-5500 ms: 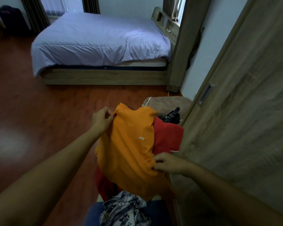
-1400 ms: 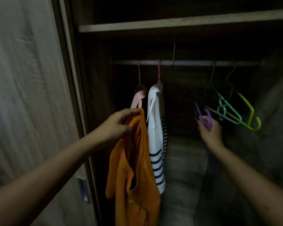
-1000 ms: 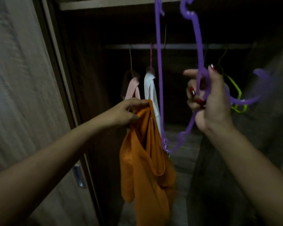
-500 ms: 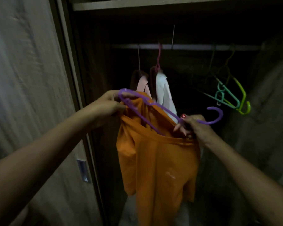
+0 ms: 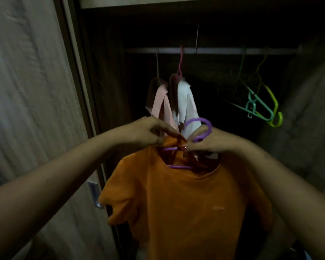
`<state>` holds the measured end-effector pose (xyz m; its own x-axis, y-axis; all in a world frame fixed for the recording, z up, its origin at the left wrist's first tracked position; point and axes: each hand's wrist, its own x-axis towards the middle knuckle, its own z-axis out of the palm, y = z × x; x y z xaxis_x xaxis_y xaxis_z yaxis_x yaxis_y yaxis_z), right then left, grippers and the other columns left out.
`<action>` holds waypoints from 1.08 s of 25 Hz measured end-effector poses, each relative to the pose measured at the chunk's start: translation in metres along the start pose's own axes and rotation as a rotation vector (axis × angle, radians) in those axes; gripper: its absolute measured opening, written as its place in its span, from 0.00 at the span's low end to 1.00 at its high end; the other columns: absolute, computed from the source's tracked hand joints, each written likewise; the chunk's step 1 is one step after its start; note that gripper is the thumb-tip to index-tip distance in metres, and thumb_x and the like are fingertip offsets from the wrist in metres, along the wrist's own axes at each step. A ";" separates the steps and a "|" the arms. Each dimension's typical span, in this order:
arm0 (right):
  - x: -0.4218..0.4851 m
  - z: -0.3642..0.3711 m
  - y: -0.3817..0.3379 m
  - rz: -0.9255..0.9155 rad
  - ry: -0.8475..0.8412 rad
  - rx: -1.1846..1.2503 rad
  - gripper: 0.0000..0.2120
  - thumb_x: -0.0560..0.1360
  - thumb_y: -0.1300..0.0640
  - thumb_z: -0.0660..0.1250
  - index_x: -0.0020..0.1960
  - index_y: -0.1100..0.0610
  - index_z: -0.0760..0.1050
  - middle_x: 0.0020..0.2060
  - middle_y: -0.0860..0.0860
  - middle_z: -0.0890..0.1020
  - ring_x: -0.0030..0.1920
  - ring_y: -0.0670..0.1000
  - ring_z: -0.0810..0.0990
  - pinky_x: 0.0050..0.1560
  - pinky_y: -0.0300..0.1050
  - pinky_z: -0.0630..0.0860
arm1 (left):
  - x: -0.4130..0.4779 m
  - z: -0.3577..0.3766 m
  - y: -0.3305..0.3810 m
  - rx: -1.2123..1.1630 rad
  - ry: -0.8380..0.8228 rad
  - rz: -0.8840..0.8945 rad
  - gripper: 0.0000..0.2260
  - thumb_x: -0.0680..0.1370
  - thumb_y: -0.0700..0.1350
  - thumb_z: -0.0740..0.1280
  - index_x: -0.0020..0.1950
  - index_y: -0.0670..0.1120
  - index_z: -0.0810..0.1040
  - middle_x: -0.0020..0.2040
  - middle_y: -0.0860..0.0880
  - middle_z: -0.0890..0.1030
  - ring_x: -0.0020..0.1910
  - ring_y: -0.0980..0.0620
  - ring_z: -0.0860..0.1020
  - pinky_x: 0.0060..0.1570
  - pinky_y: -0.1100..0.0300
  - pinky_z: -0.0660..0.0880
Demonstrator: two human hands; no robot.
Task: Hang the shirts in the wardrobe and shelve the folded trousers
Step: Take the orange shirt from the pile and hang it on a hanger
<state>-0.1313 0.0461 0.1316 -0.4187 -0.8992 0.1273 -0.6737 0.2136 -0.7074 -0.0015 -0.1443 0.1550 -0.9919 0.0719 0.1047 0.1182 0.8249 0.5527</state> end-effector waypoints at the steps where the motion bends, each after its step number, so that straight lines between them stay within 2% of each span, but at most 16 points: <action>1: 0.001 -0.004 -0.002 0.007 0.023 0.004 0.08 0.72 0.56 0.71 0.36 0.56 0.82 0.30 0.51 0.84 0.34 0.45 0.80 0.41 0.42 0.75 | 0.000 0.000 -0.004 0.059 0.005 0.016 0.19 0.76 0.41 0.65 0.66 0.54 0.73 0.59 0.55 0.77 0.55 0.58 0.78 0.53 0.61 0.78; 3: -0.002 -0.016 -0.010 0.014 0.125 0.056 0.08 0.72 0.54 0.71 0.37 0.57 0.83 0.33 0.53 0.84 0.35 0.45 0.80 0.42 0.42 0.75 | -0.002 -0.001 -0.019 0.234 0.078 0.071 0.16 0.77 0.48 0.65 0.65 0.52 0.73 0.57 0.54 0.78 0.52 0.59 0.77 0.51 0.64 0.76; 4: -0.004 -0.022 -0.013 0.013 0.154 0.076 0.08 0.72 0.53 0.71 0.40 0.58 0.83 0.35 0.54 0.85 0.35 0.46 0.80 0.42 0.42 0.75 | -0.005 0.000 -0.025 0.279 0.109 0.084 0.13 0.78 0.51 0.64 0.62 0.50 0.75 0.53 0.53 0.79 0.49 0.58 0.77 0.48 0.64 0.75; 6: -0.006 -0.027 -0.019 0.012 0.122 0.089 0.11 0.73 0.50 0.69 0.44 0.59 0.83 0.37 0.55 0.86 0.37 0.48 0.80 0.40 0.40 0.76 | -0.008 0.006 -0.037 0.230 0.166 0.092 0.09 0.79 0.50 0.60 0.51 0.47 0.77 0.44 0.50 0.80 0.42 0.56 0.78 0.43 0.59 0.76; 8: -0.007 -0.029 -0.022 0.012 0.089 0.030 0.12 0.74 0.50 0.68 0.45 0.58 0.83 0.37 0.53 0.86 0.37 0.47 0.81 0.39 0.36 0.75 | -0.008 0.009 -0.046 0.146 0.238 0.104 0.10 0.80 0.48 0.59 0.47 0.46 0.78 0.41 0.50 0.79 0.41 0.55 0.79 0.42 0.58 0.76; 10: -0.013 -0.043 -0.018 0.003 0.111 -0.080 0.11 0.72 0.46 0.67 0.47 0.51 0.82 0.43 0.49 0.85 0.43 0.42 0.82 0.44 0.34 0.75 | -0.007 0.006 -0.051 0.121 0.281 0.102 0.09 0.80 0.48 0.59 0.46 0.49 0.78 0.41 0.52 0.79 0.41 0.57 0.79 0.41 0.64 0.75; 12: -0.027 -0.064 -0.010 0.094 0.062 -0.203 0.16 0.68 0.41 0.65 0.50 0.47 0.81 0.50 0.47 0.84 0.50 0.43 0.81 0.52 0.37 0.75 | -0.006 -0.001 -0.053 0.117 0.320 0.081 0.10 0.80 0.48 0.58 0.47 0.49 0.77 0.41 0.53 0.79 0.41 0.59 0.79 0.41 0.67 0.74; 15: -0.049 -0.078 0.004 0.293 -0.097 -0.187 0.20 0.69 0.42 0.64 0.52 0.54 0.81 0.48 0.51 0.84 0.49 0.50 0.83 0.52 0.44 0.80 | -0.001 -0.011 -0.054 0.092 0.339 0.060 0.12 0.80 0.49 0.58 0.48 0.46 0.78 0.41 0.49 0.80 0.41 0.56 0.79 0.43 0.62 0.76; 17: -0.059 -0.080 0.008 0.245 -0.064 -0.126 0.19 0.72 0.44 0.62 0.52 0.57 0.80 0.47 0.54 0.85 0.48 0.54 0.84 0.50 0.46 0.81 | 0.003 -0.012 -0.045 0.086 0.308 0.083 0.12 0.80 0.49 0.57 0.46 0.46 0.78 0.40 0.47 0.80 0.39 0.53 0.79 0.42 0.57 0.77; 20: -0.072 -0.080 0.004 0.170 -0.021 -0.085 0.15 0.74 0.47 0.60 0.48 0.54 0.81 0.45 0.53 0.86 0.45 0.53 0.85 0.45 0.42 0.80 | 0.016 -0.003 -0.023 0.087 0.274 0.171 0.14 0.81 0.47 0.56 0.39 0.48 0.75 0.33 0.48 0.75 0.31 0.57 0.76 0.31 0.66 0.72; 22: -0.083 -0.084 -0.003 0.159 -0.013 -0.101 0.12 0.75 0.48 0.60 0.46 0.51 0.81 0.44 0.52 0.85 0.44 0.51 0.84 0.42 0.39 0.78 | 0.027 0.003 -0.009 -0.001 0.242 0.213 0.16 0.81 0.48 0.56 0.38 0.43 0.74 0.31 0.50 0.71 0.27 0.58 0.71 0.28 0.69 0.67; 24: -0.096 -0.091 -0.008 0.153 -0.016 -0.091 0.13 0.77 0.50 0.59 0.49 0.54 0.81 0.47 0.53 0.85 0.46 0.52 0.84 0.45 0.42 0.79 | 0.040 0.005 0.002 -0.132 0.169 0.218 0.19 0.80 0.53 0.54 0.45 0.42 0.78 0.36 0.49 0.77 0.33 0.59 0.75 0.36 0.67 0.72; 25: -0.105 -0.096 -0.010 0.170 -0.013 -0.073 0.14 0.78 0.52 0.59 0.51 0.56 0.81 0.48 0.55 0.85 0.48 0.53 0.84 0.48 0.45 0.80 | 0.048 0.006 0.005 -0.167 0.138 0.218 0.20 0.81 0.55 0.52 0.52 0.46 0.80 0.45 0.49 0.81 0.41 0.59 0.78 0.45 0.65 0.75; 27: -0.124 -0.105 -0.011 0.230 0.018 0.016 0.14 0.79 0.54 0.58 0.53 0.59 0.79 0.48 0.56 0.84 0.48 0.55 0.83 0.54 0.51 0.79 | 0.068 0.009 0.008 -0.147 0.168 0.213 0.21 0.82 0.55 0.49 0.60 0.49 0.78 0.58 0.50 0.80 0.57 0.56 0.77 0.60 0.61 0.73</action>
<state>-0.1359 0.1953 0.1970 -0.5713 -0.8203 -0.0261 -0.5498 0.4061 -0.7299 -0.0685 -0.1281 0.1591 -0.9241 0.1306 0.3592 0.3398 0.7108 0.6158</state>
